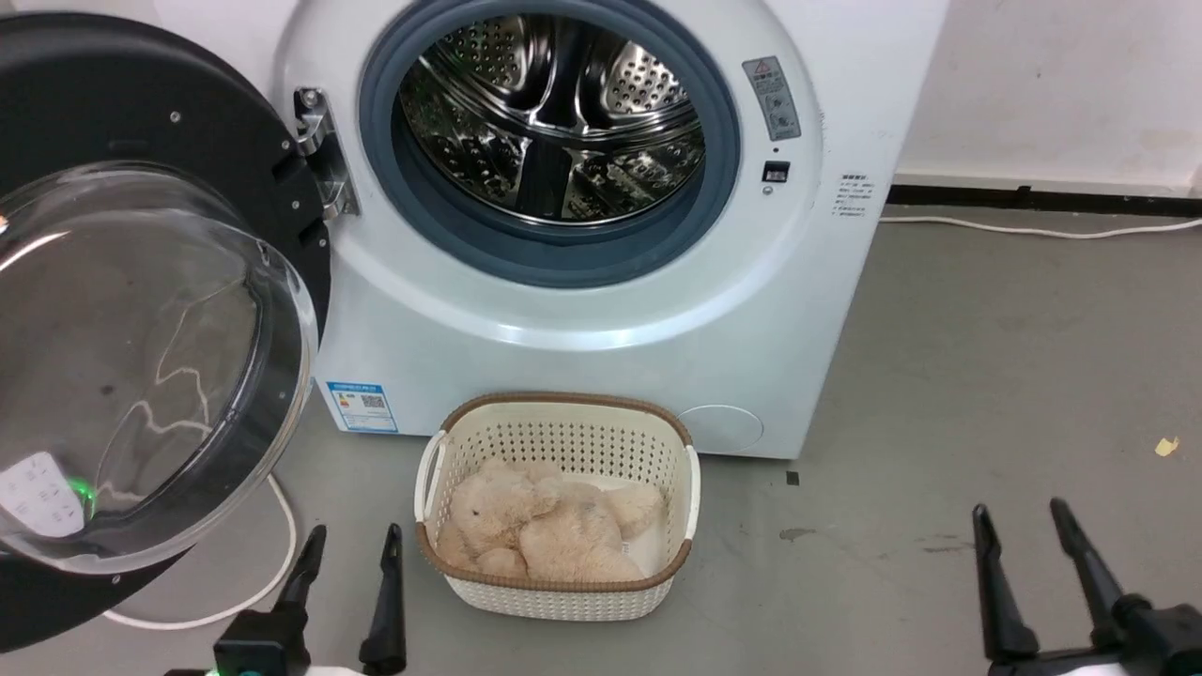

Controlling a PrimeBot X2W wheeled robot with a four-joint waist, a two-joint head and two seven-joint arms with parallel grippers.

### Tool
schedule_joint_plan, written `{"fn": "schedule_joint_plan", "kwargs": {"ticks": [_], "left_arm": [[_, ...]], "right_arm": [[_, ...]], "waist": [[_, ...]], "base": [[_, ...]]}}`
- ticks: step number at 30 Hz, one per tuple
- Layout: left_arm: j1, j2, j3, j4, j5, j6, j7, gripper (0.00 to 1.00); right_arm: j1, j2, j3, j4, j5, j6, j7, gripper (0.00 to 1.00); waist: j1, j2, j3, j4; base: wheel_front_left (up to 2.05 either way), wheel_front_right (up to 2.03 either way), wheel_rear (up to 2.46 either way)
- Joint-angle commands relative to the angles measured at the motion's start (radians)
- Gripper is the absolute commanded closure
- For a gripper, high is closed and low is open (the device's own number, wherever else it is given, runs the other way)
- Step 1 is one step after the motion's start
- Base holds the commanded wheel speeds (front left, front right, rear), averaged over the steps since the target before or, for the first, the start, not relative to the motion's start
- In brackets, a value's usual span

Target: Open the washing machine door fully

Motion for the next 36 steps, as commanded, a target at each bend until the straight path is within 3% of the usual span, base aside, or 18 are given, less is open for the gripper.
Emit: {"fn": "schedule_joint_plan", "kwargs": {"ticks": [1,13,22,23,36], "left_arm": [[0.014,-0.004,-0.007,0.01,0.012,0.011,-0.002,0.0],[0.016,-0.022,-0.029,0.043,0.041,0.046,-0.017,0.0],[0.011,-0.026,-0.035,0.054,0.033,0.038,-0.027,0.0],[0.004,-0.025,-0.031,0.05,0.033,0.038,-0.017,1.0],[-0.004,-0.041,-0.007,0.043,0.06,0.019,0.005,1.0]], "right_arm": [[0.015,0.001,0.008,0.008,-0.004,-0.001,-0.008,0.0],[0.022,0.001,0.006,0.043,0.014,-0.001,-0.01,0.0],[0.014,0.001,0.006,0.057,0.011,-0.001,-0.011,0.0],[0.01,0.0,0.007,0.054,0.01,0.0,-0.007,1.0],[-0.001,0.0,0.016,0.049,0.002,0.0,0.017,1.0]], "waist": [[0.0002,0.0,-0.004,-0.004],[0.0002,0.0,-0.011,0.004],[0.0002,0.0,-0.012,0.009],[0.0002,0.0,-0.012,0.009],[0.0002,0.0,-0.01,0.006]], "base": [[0.0,0.0,0.0],[0.0,0.0,0.0],[0.0,0.0,0.0],[0.0,0.0,0.0],[0.0,0.0,0.0]]}}
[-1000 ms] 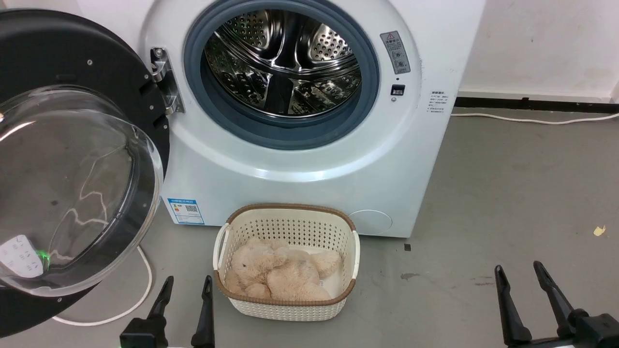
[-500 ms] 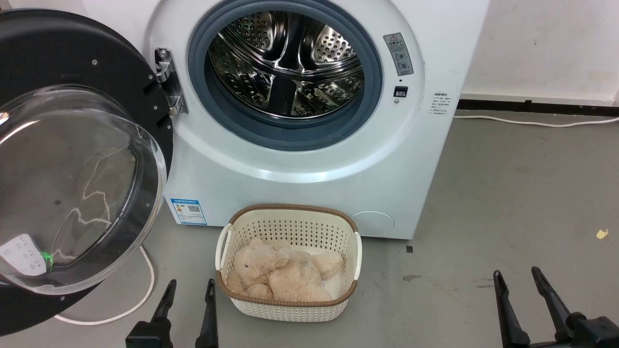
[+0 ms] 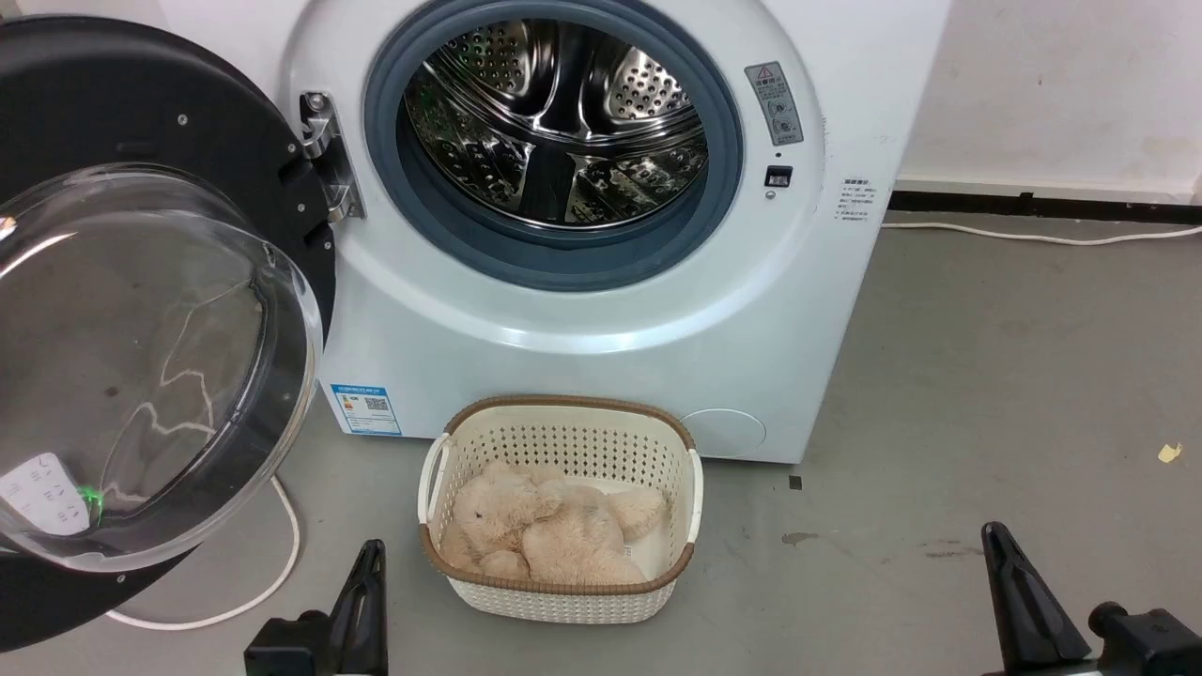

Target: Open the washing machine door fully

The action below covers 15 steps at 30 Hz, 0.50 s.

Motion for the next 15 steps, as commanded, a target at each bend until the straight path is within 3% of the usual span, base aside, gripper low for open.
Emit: {"fn": "schedule_joint_plan", "kwargs": {"ticks": [1,15], "left_arm": [[-0.008,-0.008,0.009,-0.004,0.013,-0.007,0.005,1.0],[-0.018,-0.029,0.037,-0.013,0.046,-0.03,0.031,1.0]], "right_arm": [[-0.01,0.0,0.003,-0.004,-0.006,0.0,0.005,1.0],[-0.024,0.0,0.014,-0.01,-0.016,0.0,0.034,1.0]], "waist": [[0.0,0.0,0.0,0.0],[0.0,0.0,0.003,-0.004]], "base": [[0.0,0.0,0.0],[0.0,0.0,0.0]]}}
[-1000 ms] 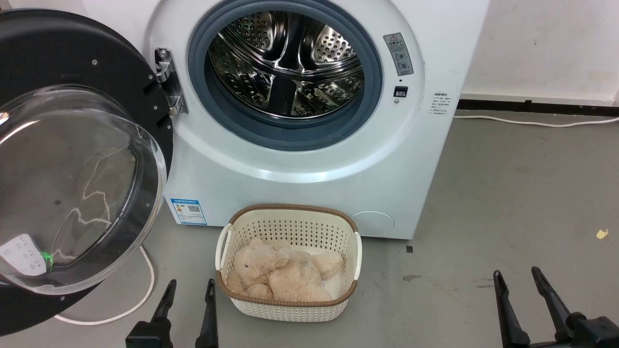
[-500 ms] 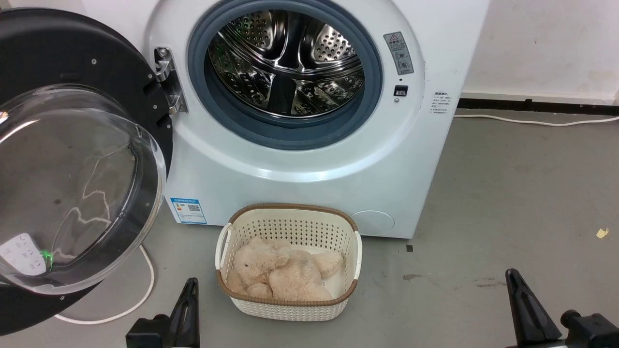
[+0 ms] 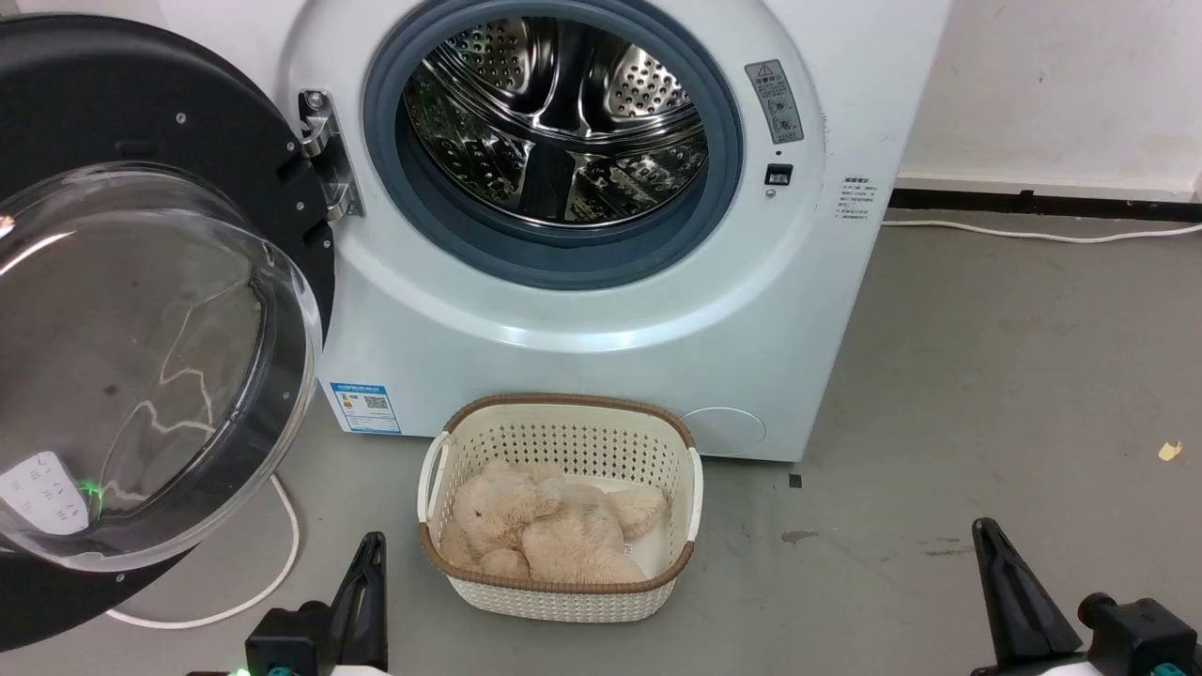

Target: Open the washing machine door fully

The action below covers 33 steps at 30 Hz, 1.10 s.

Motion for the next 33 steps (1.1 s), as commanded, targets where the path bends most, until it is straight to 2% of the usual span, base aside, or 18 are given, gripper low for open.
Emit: {"fn": "schedule_joint_plan", "kwargs": {"ticks": [1,33], "left_arm": [[-0.013,-0.007,0.01,-0.006,0.012,-0.009,0.004,1.0],[-0.035,-0.053,0.074,-0.026,0.087,-0.062,0.063,1.0]], "right_arm": [[-0.017,0.0,0.004,-0.007,-0.01,0.0,0.008,1.0],[-0.049,0.0,0.029,-0.021,-0.032,0.0,0.074,1.0]], "waist": [[0.0,0.0,0.0,0.0],[0.0,0.0,0.007,-0.008]], "base": [[0.0,0.0,0.0],[0.0,0.0,0.0]]}}
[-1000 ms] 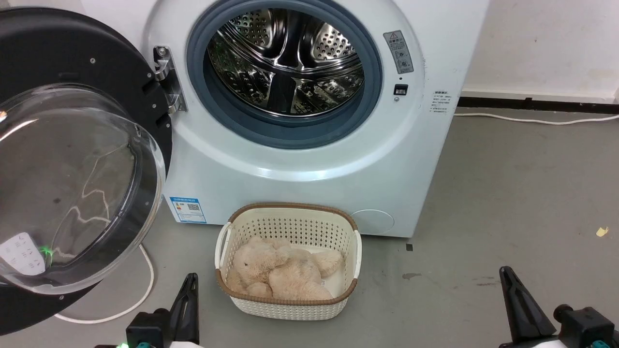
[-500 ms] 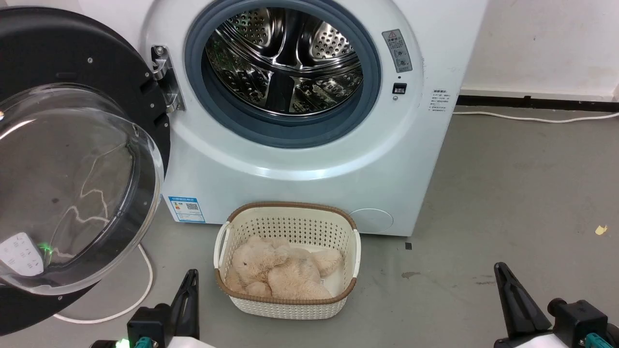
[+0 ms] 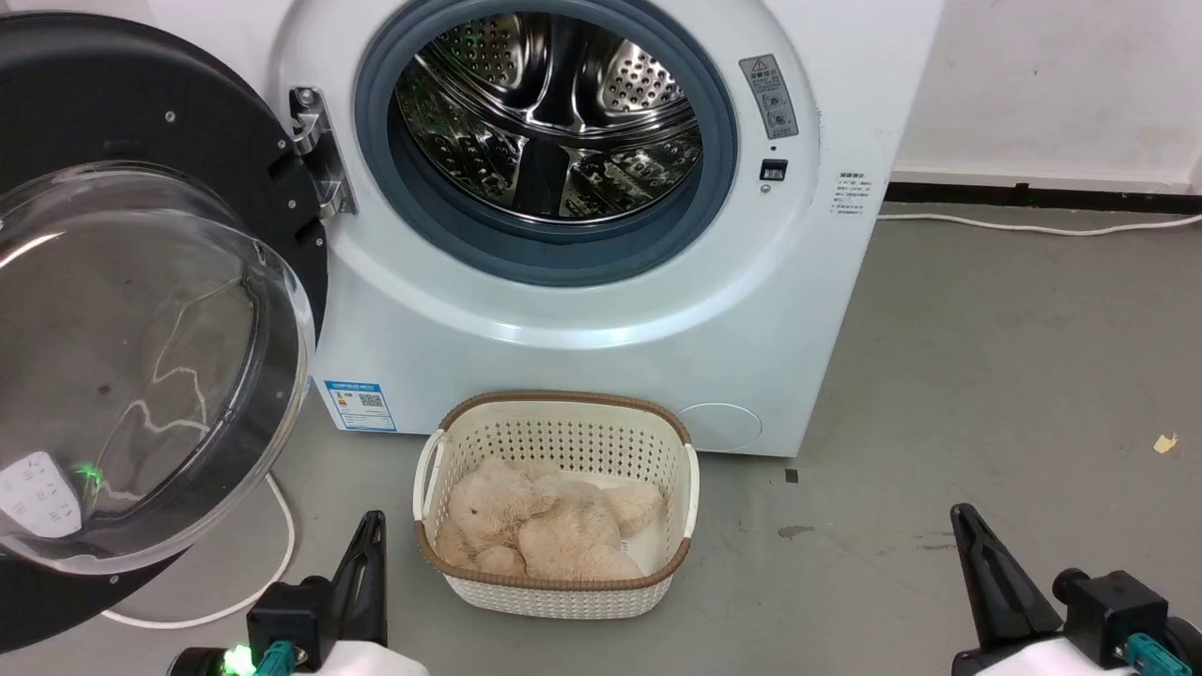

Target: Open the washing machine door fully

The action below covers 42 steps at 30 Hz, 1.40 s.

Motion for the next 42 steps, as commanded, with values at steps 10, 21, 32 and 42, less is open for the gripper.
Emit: {"fn": "schedule_joint_plan", "kwargs": {"ticks": [10,21,32,42], "left_arm": [[-0.021,-0.019,0.028,-0.011,0.036,-0.024,0.023,1.0],[-0.029,-0.035,0.05,-0.018,0.062,-0.043,0.044,1.0],[-0.037,-0.051,0.072,-0.025,0.088,-0.061,0.064,1.0],[-0.043,-0.065,0.09,-0.03,0.109,-0.076,0.081,1.0]], "right_arm": [[-0.027,0.0,0.011,-0.011,-0.015,-0.001,0.025,1.0],[-0.038,0.0,0.02,-0.015,-0.022,-0.001,0.048,1.0],[-0.049,0.0,0.029,-0.02,-0.03,-0.001,0.07,1.0],[-0.058,0.0,0.036,-0.024,-0.036,-0.001,0.089,1.0]], "waist": [[0.0,0.0,0.002,-0.003],[0.0,0.0,0.005,-0.005],[0.0,0.0,0.007,-0.008],[0.0,0.0,0.009,-0.01]], "base": [[0.0,0.0,0.0],[0.0,0.0,0.0],[0.0,0.0,0.0],[0.0,0.0,0.0]]}}
